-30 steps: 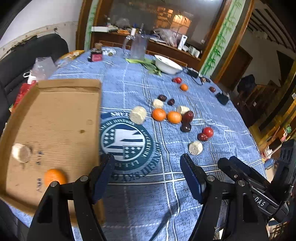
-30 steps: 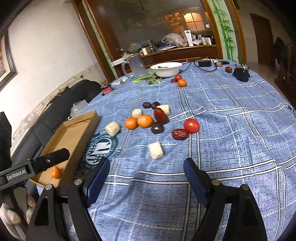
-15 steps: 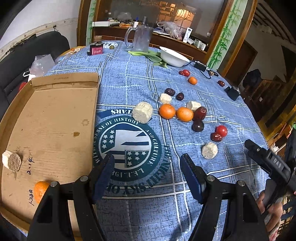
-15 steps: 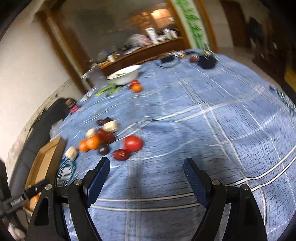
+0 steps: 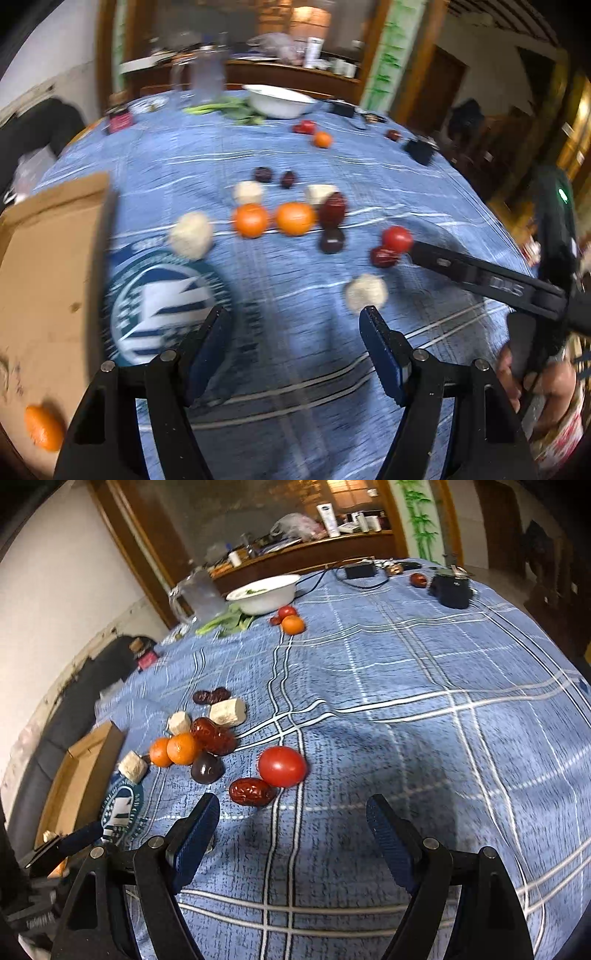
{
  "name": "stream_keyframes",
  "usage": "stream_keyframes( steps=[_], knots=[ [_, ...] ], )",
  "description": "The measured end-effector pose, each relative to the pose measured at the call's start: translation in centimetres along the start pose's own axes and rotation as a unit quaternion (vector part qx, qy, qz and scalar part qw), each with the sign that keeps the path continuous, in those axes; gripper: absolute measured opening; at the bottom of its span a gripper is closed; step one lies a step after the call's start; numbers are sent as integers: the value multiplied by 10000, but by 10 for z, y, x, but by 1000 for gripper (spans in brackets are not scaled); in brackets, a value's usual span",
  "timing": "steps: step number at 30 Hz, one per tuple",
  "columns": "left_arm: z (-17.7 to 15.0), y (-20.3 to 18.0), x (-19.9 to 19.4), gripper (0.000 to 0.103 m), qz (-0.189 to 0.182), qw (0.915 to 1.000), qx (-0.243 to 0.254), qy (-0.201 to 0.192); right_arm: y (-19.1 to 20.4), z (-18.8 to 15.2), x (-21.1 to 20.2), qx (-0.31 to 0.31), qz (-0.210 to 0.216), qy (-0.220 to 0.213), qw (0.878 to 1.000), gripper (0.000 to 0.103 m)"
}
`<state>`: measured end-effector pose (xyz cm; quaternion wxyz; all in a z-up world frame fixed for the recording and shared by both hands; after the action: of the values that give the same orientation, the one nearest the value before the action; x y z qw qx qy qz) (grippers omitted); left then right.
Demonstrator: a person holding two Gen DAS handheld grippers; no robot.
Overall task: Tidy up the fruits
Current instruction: 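Move both open tools back toward the remaining fruit, then grasp a red tomato with the right gripper while the left grasps a cork cylinder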
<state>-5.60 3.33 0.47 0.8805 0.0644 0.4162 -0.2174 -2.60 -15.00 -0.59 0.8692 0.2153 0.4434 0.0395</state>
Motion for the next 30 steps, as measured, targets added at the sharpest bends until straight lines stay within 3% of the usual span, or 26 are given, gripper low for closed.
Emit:
stream_keyframes(
  steps=[4, 9, 11, 13, 14, 15, 16, 18, 24, 30],
  knots=[
    [14, -21, 13, 70, -398, 9990, 212, -72, 5, 10, 10, -290, -195, -30, 9994, 71],
    [21, -50, 44, 69, -502, 9960, 720, 192, 4, 18, 29, -233, -220, 171, 9993, 62],
    [18, -58, 55, 62, -378, 9944, 917, 370, 5, 19, 33, -217, -241, 212, 9992, 61],
    [18, -63, 60, 44, -187, 9931, 1056, 465, 9, 18, 35, -311, -270, 197, 9990, 61],
    [18, -63, 59, 39, -142, 9933, 1052, 449, 10, 17, 35, -359, -294, 173, 9988, 61],
    [18, -59, 60, 31, -62, 9935, 1030, 477, 12, 16, 36, -415, -351, 156, 9984, 56],
    [19, -57, 60, 31, -43, 9940, 978, 479, 14, 15, 37, -480, -389, 150, 9980, 43],
    [18, -52, 59, 31, -181, 9953, 840, 447, 17, 12, 36, -492, -219, 227, 9983, 35],
    [16, -49, 51, 30, -434, 9972, 511, 317, -5, 1, -1, -244, -127, -38, 9996, 35],
    [21, -61, 37, 30, -398, 9979, 493, 153, -45, 1, -49, 347, -62, -367, 9987, 35]
  ],
)
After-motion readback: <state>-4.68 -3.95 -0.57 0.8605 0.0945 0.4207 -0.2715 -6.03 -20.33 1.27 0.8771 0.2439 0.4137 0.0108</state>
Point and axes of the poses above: each gripper's, at about its wrist camera, not at the fingertips, and x roughly the way its jaws point, y to its left, z to its top, the point moved 5 cm from there along x, roughly the way its jaws point, and after that the axes turned 11 degrees about x, right-handed, at the moved point
